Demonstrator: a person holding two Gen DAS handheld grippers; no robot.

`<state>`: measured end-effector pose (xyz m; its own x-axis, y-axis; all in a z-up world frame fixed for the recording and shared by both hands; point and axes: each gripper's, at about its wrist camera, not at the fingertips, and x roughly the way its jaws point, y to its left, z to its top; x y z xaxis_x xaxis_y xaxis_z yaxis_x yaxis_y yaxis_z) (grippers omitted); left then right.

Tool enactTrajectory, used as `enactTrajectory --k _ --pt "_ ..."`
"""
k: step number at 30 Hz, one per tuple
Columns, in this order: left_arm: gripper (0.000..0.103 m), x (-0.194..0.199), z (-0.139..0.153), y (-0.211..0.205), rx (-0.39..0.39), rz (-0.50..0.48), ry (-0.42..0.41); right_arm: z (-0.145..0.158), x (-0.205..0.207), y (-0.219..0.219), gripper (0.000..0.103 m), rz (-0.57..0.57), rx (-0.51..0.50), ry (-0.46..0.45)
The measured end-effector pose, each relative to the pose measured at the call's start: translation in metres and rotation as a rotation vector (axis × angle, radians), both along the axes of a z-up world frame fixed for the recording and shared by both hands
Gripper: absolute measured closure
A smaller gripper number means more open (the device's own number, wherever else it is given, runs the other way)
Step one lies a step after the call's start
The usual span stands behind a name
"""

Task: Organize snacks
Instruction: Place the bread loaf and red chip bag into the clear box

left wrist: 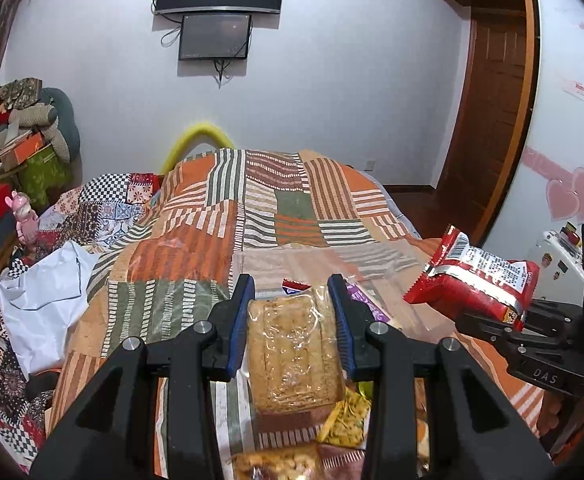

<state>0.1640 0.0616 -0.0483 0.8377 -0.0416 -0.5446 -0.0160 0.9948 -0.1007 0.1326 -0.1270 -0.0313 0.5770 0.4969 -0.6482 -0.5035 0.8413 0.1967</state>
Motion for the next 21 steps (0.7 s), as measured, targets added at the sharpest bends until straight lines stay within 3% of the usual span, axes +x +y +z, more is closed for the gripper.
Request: enactTrajectory --k 21 --pt "0.066 0.074 -0.063 -0.003 0.003 -0.009 0.155 -0.034 0.059 0.039 0.078 0.049 -0.105 0.134"
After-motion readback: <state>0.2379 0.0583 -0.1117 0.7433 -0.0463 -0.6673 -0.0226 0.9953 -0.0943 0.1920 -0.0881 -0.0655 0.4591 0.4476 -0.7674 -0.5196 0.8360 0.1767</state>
